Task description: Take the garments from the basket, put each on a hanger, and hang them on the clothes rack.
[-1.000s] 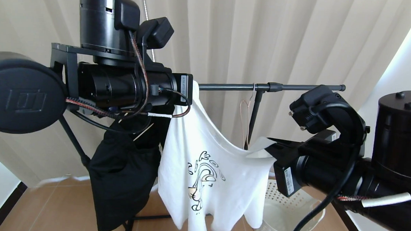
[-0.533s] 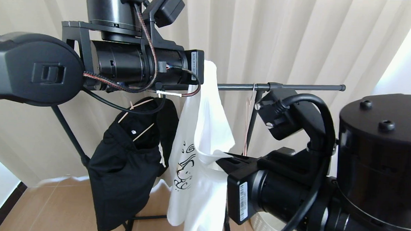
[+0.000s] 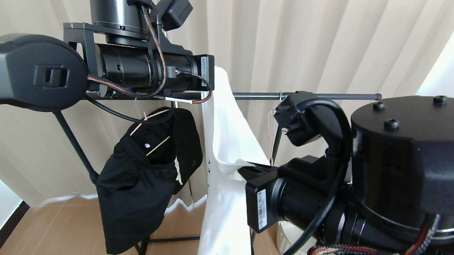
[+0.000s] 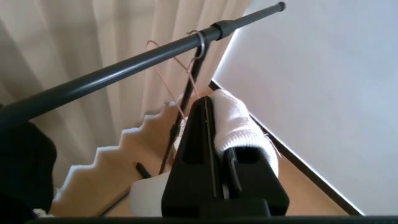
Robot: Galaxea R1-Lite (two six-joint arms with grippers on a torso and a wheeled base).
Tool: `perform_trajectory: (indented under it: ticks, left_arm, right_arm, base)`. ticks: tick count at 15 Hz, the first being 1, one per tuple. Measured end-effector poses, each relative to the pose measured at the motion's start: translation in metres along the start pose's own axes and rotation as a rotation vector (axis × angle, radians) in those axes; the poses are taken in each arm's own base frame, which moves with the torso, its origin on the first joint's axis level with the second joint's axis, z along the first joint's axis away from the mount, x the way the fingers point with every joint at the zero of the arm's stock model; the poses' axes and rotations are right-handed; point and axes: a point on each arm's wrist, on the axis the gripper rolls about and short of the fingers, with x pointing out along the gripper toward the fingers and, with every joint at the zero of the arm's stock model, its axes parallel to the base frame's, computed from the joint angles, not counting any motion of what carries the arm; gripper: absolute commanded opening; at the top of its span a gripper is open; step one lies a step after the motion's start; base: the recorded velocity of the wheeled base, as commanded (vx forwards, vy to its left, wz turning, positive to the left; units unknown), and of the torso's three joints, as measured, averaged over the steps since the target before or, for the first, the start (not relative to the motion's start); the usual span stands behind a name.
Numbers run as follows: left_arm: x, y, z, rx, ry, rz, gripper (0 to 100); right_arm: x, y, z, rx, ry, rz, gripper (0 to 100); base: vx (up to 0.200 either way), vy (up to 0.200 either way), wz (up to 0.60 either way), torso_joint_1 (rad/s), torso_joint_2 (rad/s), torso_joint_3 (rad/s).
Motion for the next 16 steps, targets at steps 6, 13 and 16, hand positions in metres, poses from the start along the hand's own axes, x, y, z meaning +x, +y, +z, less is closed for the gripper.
perform_trajectory:
  ticks: [6, 13, 16]
  left_arm:
    - [-0.025, 0.01, -0.025, 0.036, 0.269, 0.337, 0]
    - [-0.063, -0.028, -0.093, 0.137, 0.513, 0.313, 0]
    - [-0.082, -0.046, -0.107, 0.097, 0.53, 0.255, 0]
  right_arm:
    - [0.011, -0.046, 0.021, -0.001, -0.053, -0.161, 0]
    - [0.072, -0.048, 0.07, 0.073, -0.178, -0.234, 0]
    - [0.099, -0.047, 0.08, 0.094, -0.211, -0.244, 0]
  base:
    - [0.0, 0.0, 0.0, 0.0, 0.0, 0.0]
    - [0.0, 0.0, 0.0, 0.0, 0.0, 0.0]
    - [0.0, 0.0, 0.0, 0.0, 0.0, 0.0]
